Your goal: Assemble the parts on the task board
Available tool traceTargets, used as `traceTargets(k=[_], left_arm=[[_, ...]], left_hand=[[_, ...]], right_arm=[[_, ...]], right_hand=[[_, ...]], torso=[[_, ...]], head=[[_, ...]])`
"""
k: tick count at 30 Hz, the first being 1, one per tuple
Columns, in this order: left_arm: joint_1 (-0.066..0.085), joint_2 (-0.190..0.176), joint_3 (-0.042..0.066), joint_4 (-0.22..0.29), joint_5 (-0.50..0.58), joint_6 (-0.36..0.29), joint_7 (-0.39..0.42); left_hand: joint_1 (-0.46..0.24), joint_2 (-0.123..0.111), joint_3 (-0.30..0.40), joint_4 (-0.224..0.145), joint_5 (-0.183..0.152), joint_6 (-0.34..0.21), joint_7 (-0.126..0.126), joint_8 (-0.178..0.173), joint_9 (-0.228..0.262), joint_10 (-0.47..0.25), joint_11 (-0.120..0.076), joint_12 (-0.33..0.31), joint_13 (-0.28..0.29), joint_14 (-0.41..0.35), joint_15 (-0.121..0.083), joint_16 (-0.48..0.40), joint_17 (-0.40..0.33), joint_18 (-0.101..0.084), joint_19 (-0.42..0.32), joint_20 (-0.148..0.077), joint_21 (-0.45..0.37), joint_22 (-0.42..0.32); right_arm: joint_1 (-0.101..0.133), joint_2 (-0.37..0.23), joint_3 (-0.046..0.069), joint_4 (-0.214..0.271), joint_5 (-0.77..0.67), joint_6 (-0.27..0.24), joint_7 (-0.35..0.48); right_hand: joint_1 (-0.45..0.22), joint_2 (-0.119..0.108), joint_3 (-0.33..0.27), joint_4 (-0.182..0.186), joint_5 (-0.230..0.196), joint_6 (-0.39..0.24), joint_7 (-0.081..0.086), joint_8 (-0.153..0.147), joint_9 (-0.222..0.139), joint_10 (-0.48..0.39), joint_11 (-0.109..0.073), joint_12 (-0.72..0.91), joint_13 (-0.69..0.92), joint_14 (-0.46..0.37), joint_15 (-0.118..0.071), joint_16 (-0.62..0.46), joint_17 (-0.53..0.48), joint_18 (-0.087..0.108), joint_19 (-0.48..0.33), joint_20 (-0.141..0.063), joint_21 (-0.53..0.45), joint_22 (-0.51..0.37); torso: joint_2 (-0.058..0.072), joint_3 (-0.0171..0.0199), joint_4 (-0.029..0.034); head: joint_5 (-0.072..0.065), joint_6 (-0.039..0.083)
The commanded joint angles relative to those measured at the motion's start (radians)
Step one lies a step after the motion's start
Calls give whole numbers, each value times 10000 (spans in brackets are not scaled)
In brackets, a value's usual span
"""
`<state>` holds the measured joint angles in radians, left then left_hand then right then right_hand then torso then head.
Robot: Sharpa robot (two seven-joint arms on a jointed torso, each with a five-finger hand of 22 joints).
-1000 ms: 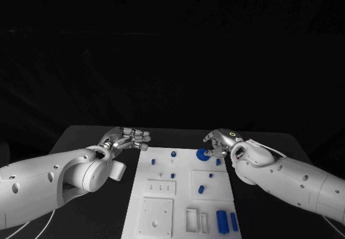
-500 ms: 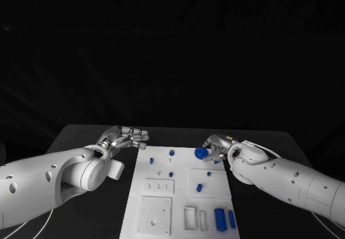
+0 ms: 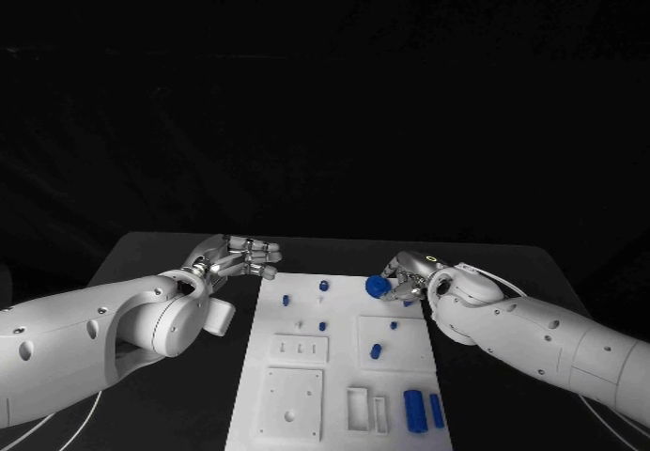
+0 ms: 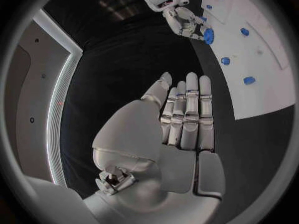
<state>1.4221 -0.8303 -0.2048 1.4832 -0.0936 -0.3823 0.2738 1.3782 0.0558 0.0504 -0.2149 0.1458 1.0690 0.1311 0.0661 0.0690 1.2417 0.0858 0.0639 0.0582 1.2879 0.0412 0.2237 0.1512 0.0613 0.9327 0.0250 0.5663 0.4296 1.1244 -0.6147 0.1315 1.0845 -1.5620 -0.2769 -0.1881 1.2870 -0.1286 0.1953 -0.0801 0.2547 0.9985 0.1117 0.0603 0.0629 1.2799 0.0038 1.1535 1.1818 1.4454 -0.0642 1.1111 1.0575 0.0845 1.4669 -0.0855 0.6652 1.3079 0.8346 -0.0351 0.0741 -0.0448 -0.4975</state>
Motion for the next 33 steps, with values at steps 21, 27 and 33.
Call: traceTargets(k=[21, 27, 33], left_arm=[[11, 17, 8, -17, -48, 170, 20], [11, 25, 8, -24, -49, 169, 15], [11, 12, 7, -29, -50, 158, 6]], left_hand=[[-31, -103, 32, 46, -17, -63, 9, -11, 4, -63, -8, -47, 10, -60, 14, -46, -14, 109, 78, -18, -52, -4], [-31, -103, 32, 46, -17, -63, 9, -11, 4, -63, -8, -47, 10, -60, 14, -46, -14, 109, 78, -18, -52, -4], [-31, -103, 32, 46, -17, -63, 9, -11, 4, -63, -8, -47, 10, -60, 14, -46, -14, 109, 78, -18, -52, -4]], right_arm=[[-42, -13, -19, 15, 1037, 227, -58], [-42, 42, -19, 54, 728, -94, -156], [-41, 89, -19, 101, 472, -337, -184]], right_hand=[[-174, 34, -1281, 790, 484, -3, 47, 17, 2, 140, 62, 127, 123, 54, 14, 185, 82, 84, 456, 16, 83, 784], [-89, 29, -1267, 834, 416, 68, 37, 23, 6, 163, 54, 145, 136, 56, 11, 200, 90, 82, 461, 15, 131, 794], [6, 41, -996, 735, 184, 158, 25, 21, 5, 201, 42, 174, 158, 59, 4, 244, 118, 55, 464, 7, 247, 815]], torso=[[-9, 5, -15], [-6, -1, -9], [-7, 2, -10]], head=[[5, -65], [12, -66], [20, -96]])
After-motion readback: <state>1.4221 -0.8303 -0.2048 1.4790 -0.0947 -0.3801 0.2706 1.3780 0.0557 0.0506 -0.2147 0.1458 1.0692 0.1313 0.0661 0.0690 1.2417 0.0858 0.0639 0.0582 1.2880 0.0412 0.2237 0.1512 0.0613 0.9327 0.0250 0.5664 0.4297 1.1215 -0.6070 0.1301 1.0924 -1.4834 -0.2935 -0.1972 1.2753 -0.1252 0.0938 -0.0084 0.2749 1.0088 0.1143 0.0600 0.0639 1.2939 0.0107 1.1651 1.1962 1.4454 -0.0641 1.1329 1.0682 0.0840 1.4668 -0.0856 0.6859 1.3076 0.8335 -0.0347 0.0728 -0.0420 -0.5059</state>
